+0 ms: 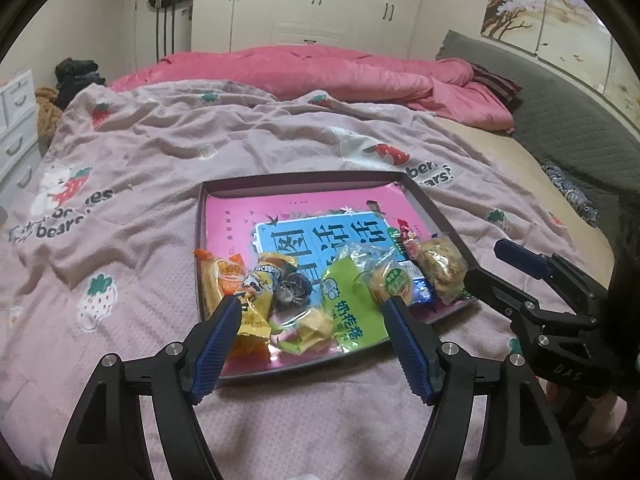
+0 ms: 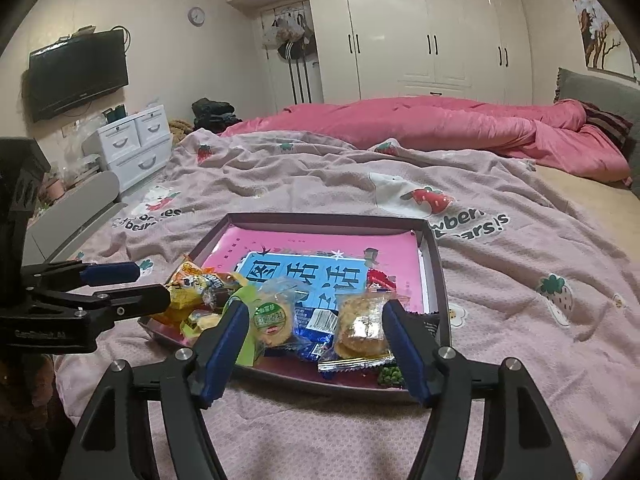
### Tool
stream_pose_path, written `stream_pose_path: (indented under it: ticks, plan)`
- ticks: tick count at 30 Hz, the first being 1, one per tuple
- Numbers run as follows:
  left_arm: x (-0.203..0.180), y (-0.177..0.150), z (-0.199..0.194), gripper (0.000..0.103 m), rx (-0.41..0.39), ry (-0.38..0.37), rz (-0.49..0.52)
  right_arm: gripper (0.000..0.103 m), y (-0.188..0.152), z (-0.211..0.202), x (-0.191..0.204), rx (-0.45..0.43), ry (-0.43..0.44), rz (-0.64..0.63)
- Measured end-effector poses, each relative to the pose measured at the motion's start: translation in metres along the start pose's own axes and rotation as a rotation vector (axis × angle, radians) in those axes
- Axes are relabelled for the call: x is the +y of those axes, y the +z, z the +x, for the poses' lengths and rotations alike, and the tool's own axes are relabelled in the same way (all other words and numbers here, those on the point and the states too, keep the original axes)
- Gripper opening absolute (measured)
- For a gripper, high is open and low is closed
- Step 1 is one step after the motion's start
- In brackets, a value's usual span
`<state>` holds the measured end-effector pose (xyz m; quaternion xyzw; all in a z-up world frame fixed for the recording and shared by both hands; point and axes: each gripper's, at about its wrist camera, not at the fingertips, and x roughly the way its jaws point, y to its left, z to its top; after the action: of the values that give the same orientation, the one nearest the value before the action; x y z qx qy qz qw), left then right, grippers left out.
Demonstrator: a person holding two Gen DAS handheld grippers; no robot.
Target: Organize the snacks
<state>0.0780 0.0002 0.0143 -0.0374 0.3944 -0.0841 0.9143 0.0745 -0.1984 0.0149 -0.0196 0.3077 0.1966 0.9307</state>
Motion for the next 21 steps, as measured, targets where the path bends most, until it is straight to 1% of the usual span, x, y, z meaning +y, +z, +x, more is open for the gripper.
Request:
stream_pose_path:
  ticks: [2,4,8,10,15,17,21]
  plan:
    - [-0.002,-0.001,-0.005,0.077,-0.007,0.003,0.008,0.070,-0.001,-0.005,0.002,-0.003,-0.013,-0.001]
    - [-0.004,-0.002,-0.009,0.078,-0.010,0.005,0.008,0.074,-0.003,-0.010,0.002,-0.004,-0.023,0.000]
    - [-0.006,-0.007,-0.016,0.079,-0.005,-0.009,-0.012,0.076,-0.007,-0.021,0.005,-0.008,-0.031,0.006]
    - [-0.008,-0.011,-0.019,0.079,0.002,-0.016,-0.022,0.076,-0.009,-0.026,0.007,-0.005,-0.036,0.004]
    - [-0.013,-0.022,-0.025,0.079,0.017,-0.002,-0.029,0.077,-0.015,-0.037,0.014,-0.001,-0.057,-0.008]
    - [-0.014,-0.026,-0.028,0.079,0.023,0.000,-0.045,0.077,-0.019,-0.040,0.016,0.005,-0.057,-0.003]
    - [-0.017,-0.034,-0.032,0.079,0.035,0.006,-0.046,0.077,-0.024,-0.044,0.017,0.025,-0.061,0.005]
